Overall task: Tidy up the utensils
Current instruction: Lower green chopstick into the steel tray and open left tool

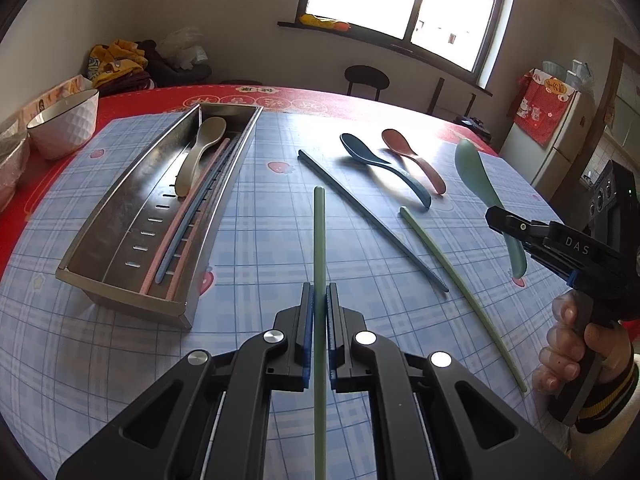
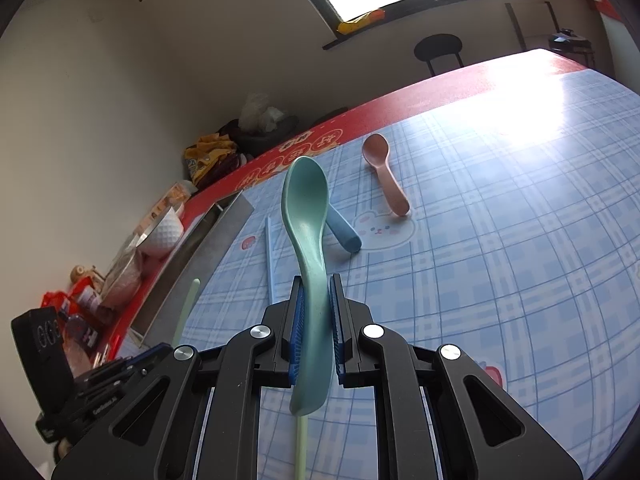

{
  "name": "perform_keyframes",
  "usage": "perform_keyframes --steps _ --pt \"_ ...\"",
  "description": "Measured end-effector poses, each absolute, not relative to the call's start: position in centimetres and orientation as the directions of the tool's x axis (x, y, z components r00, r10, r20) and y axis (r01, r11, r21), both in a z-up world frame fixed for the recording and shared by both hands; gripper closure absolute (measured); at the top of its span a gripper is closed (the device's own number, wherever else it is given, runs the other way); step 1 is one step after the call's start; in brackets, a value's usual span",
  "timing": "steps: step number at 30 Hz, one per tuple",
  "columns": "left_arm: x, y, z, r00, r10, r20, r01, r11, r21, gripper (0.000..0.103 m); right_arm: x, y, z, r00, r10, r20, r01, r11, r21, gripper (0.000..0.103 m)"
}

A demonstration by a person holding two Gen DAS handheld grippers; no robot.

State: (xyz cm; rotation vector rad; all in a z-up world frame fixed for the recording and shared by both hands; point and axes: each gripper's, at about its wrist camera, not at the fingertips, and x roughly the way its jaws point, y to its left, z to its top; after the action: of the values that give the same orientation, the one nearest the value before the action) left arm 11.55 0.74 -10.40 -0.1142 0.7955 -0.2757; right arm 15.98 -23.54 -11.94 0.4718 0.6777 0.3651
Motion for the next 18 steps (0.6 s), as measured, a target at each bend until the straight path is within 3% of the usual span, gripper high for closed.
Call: perform_keyframes --steps 11,18 --pt "14.8 5.0 -3.3 0.711 -0.275 -0.647 0.197 0.961 -0.193 0.097 16.0 -24.2 -12.0 0.724 0.486 -0.489 -0.184 0.820 0.542 0.091" --pt "19.6 7.7 -3.9 0.686 -0.207 -0.697 0.112 0.977 -0.180 0.097 15.9 -24.7 -12.2 0.724 0.492 -0.484 -0.181 0.812 0.555 0.091"
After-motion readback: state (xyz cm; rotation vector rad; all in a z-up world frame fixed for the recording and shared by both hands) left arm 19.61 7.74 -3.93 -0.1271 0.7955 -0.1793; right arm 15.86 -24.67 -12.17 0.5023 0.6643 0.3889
